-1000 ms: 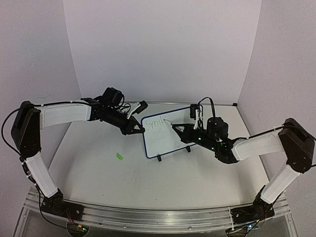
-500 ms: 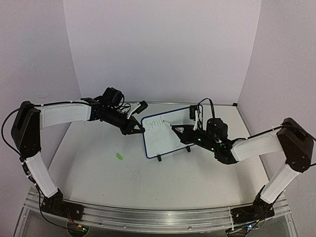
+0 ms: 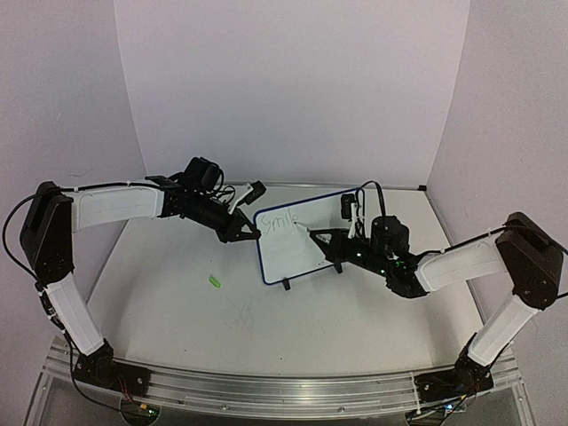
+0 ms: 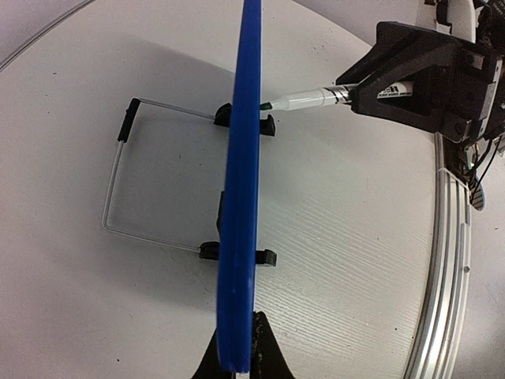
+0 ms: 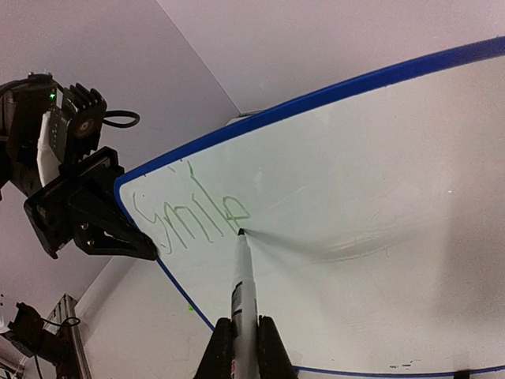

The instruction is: Write a sentence on the whiteboard

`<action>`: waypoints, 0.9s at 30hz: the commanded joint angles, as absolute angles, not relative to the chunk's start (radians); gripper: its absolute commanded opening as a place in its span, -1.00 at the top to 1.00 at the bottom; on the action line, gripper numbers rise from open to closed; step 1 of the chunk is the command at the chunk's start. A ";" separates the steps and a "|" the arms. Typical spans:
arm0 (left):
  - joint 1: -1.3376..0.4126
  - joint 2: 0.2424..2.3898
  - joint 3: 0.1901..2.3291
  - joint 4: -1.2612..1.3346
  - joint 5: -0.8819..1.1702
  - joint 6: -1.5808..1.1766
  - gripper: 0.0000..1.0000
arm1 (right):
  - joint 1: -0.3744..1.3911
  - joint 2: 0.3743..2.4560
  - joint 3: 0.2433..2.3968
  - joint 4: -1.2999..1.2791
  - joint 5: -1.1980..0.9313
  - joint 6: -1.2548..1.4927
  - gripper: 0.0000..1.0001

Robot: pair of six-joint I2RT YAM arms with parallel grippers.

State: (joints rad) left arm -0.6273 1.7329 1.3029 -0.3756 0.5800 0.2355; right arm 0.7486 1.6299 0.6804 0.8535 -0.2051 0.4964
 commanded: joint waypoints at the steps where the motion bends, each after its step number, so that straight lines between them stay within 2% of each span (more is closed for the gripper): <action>1: -0.638 1.740 1.314 -0.445 0.530 0.271 1.00 | 0.744 1.643 0.669 0.877 -0.175 0.505 1.00; 27: -0.638 1.741 1.315 -0.445 0.529 0.271 1.00 | 0.744 1.598 0.649 0.876 -0.110 0.494 1.00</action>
